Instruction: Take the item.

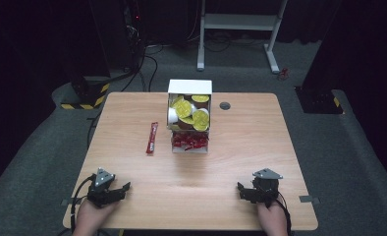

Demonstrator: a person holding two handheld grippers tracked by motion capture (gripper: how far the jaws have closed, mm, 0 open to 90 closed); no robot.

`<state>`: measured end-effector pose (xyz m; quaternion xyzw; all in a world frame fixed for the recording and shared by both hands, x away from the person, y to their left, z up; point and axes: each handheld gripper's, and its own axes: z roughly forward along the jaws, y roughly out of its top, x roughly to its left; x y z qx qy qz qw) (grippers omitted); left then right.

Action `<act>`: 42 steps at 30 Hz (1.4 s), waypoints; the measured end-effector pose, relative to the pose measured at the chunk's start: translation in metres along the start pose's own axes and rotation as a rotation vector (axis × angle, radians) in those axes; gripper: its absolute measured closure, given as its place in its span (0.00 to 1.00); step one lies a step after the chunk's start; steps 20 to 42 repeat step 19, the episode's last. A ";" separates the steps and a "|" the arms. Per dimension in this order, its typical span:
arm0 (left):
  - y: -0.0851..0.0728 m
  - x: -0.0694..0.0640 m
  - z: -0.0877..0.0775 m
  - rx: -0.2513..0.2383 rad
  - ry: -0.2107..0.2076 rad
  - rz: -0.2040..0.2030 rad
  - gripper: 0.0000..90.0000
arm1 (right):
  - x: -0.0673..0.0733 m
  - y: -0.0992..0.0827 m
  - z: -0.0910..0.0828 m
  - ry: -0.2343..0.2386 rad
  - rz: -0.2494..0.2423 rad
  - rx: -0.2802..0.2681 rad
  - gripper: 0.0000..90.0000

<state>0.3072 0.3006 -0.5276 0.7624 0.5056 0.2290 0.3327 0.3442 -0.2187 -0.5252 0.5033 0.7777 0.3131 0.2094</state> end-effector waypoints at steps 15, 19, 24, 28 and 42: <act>0.000 0.000 0.001 0.000 -0.011 -0.003 0.30 | 0.000 0.000 -0.001 -0.002 -0.002 0.001 0.09; 0.000 0.000 0.001 0.000 -0.011 -0.005 0.29 | 0.000 0.000 -0.001 -0.002 -0.002 0.001 0.09; 0.000 0.000 0.001 0.000 -0.011 -0.005 0.29 | 0.000 0.000 -0.001 -0.002 -0.002 0.001 0.09; 0.000 0.000 0.001 0.000 -0.011 -0.005 0.29 | 0.000 0.000 -0.001 -0.002 -0.002 0.001 0.09; 0.000 0.000 0.001 0.000 -0.011 -0.005 0.29 | 0.000 0.000 -0.001 -0.002 -0.002 0.001 0.09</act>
